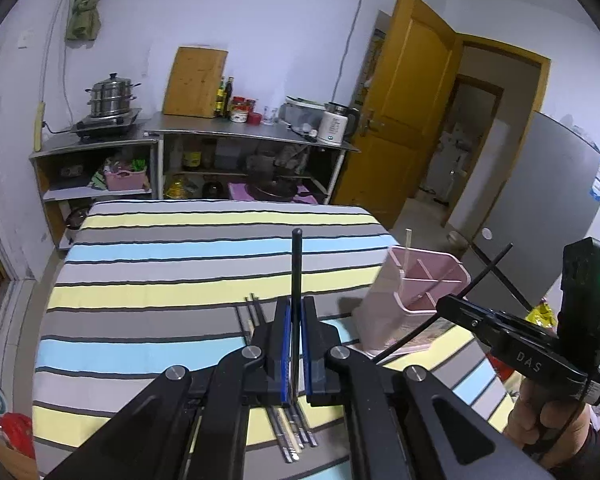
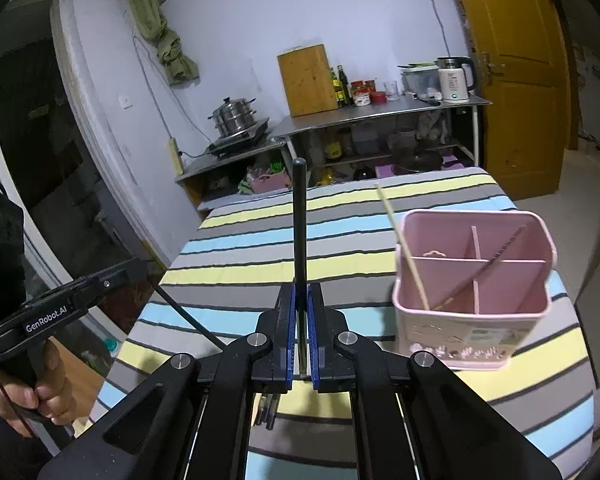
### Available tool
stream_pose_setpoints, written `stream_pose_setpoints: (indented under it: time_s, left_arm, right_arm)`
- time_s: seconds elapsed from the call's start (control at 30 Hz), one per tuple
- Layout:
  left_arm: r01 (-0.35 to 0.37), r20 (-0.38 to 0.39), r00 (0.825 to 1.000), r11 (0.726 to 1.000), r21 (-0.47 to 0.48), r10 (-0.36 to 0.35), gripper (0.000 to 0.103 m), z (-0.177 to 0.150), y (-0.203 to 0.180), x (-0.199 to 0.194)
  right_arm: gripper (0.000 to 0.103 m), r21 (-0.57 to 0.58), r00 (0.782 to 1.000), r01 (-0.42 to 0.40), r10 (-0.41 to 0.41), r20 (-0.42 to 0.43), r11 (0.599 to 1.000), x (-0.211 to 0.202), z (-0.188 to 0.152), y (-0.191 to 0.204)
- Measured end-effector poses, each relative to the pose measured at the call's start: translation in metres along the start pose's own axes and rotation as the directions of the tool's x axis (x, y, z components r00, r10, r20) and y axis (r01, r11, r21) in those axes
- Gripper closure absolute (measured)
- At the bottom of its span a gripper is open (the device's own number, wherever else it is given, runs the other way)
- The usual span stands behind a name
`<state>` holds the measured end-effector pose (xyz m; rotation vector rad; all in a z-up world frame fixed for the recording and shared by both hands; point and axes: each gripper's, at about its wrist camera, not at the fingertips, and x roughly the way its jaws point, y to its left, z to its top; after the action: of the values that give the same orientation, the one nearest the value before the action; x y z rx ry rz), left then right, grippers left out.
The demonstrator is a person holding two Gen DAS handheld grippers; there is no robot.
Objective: Organize utensils
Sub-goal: 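Carry the black chopsticks with both tools over the pink holder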
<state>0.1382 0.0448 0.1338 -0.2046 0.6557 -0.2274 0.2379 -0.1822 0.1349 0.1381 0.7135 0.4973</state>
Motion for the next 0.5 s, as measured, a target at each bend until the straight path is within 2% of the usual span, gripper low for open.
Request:
stream_pose_setpoints:
  time_s: [0.33, 0.5]
  left_arm:
    - [0.090, -0.062, 0.994, 0.995, 0.038, -0.087, 0.099, -0.004, -0.046, 0.021]
    - [0.142, -0.054, 0.989, 0.989, 0.044, -0.139, 0.099, 0.009, -0.070, 0.029]
  right_arm:
    - [0.097, 0.051, 0.999, 0.046, -0.047, 0.024, 0.998, -0.029, -0.008, -0.027]
    - [0.097, 0.078, 0.996, 0.075, -0.079, 0.047, 0.994, -0.047, -0.006, -0.045]
